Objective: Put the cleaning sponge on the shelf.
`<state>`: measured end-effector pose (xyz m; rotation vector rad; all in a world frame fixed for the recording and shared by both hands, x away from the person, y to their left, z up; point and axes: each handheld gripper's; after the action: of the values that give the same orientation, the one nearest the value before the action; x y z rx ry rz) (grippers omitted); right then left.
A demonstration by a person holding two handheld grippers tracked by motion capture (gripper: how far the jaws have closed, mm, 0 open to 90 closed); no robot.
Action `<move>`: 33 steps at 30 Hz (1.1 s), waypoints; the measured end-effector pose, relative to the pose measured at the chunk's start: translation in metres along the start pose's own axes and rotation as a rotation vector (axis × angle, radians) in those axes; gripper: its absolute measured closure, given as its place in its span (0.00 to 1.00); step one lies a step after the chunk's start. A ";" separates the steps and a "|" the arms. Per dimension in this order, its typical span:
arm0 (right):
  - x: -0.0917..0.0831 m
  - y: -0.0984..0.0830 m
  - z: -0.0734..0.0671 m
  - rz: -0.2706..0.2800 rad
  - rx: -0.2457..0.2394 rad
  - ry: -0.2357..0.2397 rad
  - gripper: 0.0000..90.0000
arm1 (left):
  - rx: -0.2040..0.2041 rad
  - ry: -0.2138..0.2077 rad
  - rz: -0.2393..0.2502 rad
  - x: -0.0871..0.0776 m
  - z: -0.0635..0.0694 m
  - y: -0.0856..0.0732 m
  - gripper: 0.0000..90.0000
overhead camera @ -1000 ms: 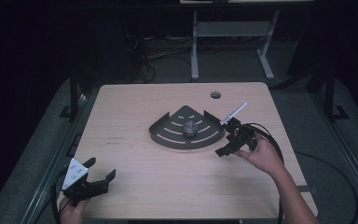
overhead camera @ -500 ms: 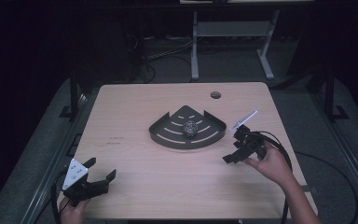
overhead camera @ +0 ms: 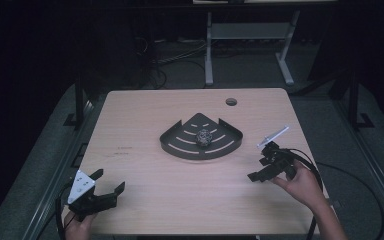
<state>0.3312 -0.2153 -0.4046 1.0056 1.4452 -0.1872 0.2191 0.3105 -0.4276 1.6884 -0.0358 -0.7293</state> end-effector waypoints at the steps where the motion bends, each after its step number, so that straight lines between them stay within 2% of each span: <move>1: 0.000 -0.002 0.000 0.001 0.004 0.002 0.21 | 0.000 -0.001 0.000 0.000 0.000 0.000 0.15; 13: 0.000 -0.020 0.000 -0.003 0.013 -0.015 0.20 | 0.000 0.002 0.000 0.000 0.000 0.000 0.15; 33: -0.011 -0.050 0.002 0.007 0.053 -0.036 0.20 | -0.002 0.002 0.000 0.000 0.000 0.000 0.15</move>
<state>0.2973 -0.2513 -0.4178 1.0456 1.4095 -0.2385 0.2185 0.3105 -0.4278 1.6873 -0.0337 -0.7270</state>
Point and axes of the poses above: each handheld gripper's, and its own axes: x roughly forward along the jaws, y roughly out of its top, z roughly to its right
